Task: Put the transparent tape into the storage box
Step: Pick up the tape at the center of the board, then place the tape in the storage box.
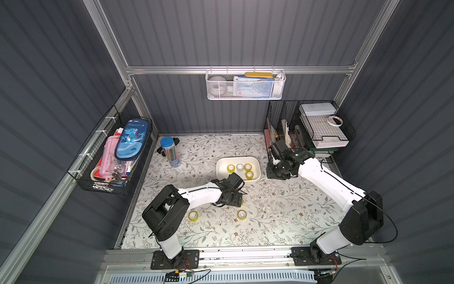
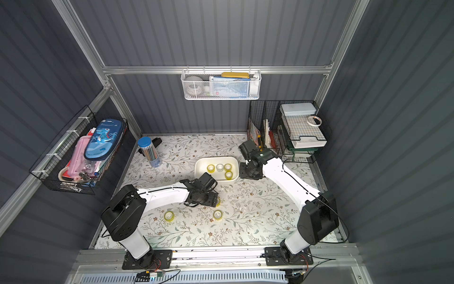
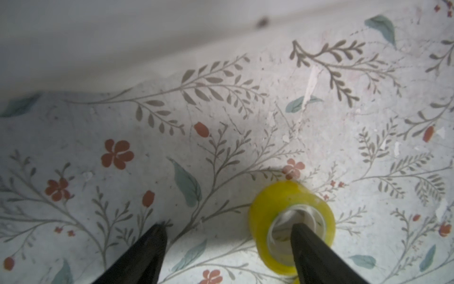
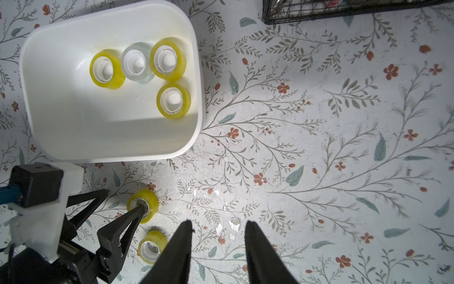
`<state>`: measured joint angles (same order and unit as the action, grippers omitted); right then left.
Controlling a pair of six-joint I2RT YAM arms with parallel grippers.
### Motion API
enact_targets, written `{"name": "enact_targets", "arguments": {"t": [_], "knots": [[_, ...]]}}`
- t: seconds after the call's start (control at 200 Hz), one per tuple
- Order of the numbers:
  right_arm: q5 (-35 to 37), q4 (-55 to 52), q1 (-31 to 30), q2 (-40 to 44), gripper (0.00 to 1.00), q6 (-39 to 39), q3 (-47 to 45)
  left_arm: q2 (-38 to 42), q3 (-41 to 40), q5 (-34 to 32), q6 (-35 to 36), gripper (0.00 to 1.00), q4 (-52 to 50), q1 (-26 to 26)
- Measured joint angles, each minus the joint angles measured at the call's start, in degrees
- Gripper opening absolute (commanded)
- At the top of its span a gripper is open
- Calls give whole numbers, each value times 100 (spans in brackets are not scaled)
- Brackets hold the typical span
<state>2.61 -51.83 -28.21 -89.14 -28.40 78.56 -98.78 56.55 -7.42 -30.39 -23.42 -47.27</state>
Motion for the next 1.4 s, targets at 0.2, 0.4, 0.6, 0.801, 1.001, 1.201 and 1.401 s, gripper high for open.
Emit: {"name": "enact_targets", "arguments": {"t": [0.2, 0.4, 0.6, 0.801, 1.001, 1.201, 1.401], "knots": [[0, -2, 52, 90, 40, 13, -52, -229, 229, -201, -116, 44, -76, 0], [0, -2, 136, 151, 40, 39, -59, -264, 238, -258, -205, 12, -52, -13], [-7, 0, 177, 157, 40, 42, -61, -46, 70, -271, -269, 0, -142, -28], [-57, 4, 177, 157, 40, 48, -63, 503, 20, -280, -267, 0, -555, -39], [-120, 20, 181, 103, 40, 85, -57, 1281, 671, -424, -236, 0, -1241, -39], [-179, 90, 186, -199, 40, 87, 42, 870, 2380, -555, 149, 0, -1648, 127], [-181, 90, 197, -413, 40, 87, 229, -170, 3064, -361, 544, 0, -1547, 660]]}}
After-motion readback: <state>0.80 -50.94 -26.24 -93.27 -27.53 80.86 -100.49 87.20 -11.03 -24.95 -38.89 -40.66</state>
